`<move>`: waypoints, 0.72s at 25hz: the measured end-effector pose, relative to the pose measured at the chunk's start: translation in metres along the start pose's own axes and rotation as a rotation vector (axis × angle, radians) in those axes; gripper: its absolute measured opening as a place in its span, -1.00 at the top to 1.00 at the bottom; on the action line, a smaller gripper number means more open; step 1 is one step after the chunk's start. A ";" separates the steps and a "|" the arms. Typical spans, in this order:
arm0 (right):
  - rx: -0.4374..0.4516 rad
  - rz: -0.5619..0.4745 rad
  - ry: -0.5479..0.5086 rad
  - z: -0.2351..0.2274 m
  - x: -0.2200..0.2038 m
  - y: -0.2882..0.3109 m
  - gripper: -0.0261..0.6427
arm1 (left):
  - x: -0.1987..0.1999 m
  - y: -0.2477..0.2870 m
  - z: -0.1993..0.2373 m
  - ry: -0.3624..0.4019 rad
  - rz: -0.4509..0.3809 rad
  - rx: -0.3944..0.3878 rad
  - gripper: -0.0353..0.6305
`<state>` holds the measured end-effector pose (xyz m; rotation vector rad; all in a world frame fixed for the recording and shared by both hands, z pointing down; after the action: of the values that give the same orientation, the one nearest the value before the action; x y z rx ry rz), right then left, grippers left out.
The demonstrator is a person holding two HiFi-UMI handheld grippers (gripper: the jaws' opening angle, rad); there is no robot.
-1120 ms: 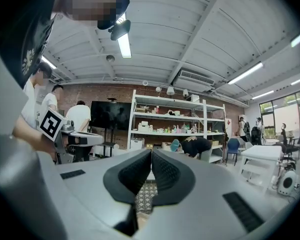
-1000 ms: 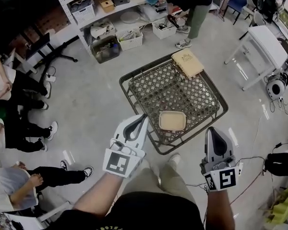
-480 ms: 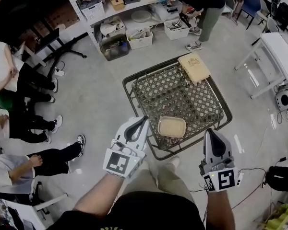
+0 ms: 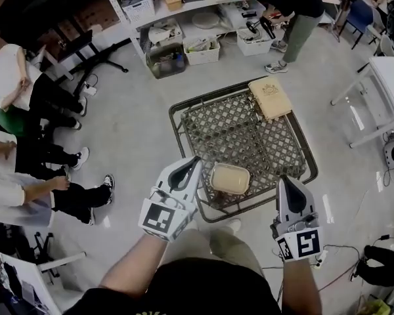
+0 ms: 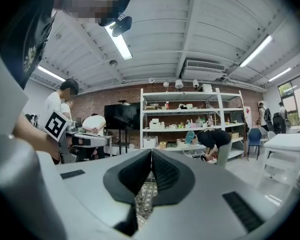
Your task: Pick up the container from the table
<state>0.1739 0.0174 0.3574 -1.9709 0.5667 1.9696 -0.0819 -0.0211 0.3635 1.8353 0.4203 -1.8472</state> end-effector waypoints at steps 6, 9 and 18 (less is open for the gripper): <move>0.018 0.019 0.017 -0.007 -0.010 0.010 0.89 | -0.015 0.003 -0.002 -0.020 0.039 -0.003 0.87; 0.000 0.035 0.036 -0.009 -0.019 0.017 0.89 | -0.028 0.009 0.004 -0.027 0.051 -0.037 0.87; -0.096 0.117 0.100 -0.013 -0.048 0.023 0.89 | -0.063 0.027 0.026 -0.105 0.137 -0.129 0.87</move>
<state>0.1752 -0.0053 0.4070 -2.1503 0.6371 2.0098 -0.0912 -0.0498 0.4301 1.6321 0.3585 -1.7720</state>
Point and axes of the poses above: the fingertips, and each gripper's own axes: y forward along the fingers, z to its left, x out of its top, the point moved 6 cm from there along -y, backward along the fingers, and after that the axes turned 1 degree about -z, right-handed, at the moved point
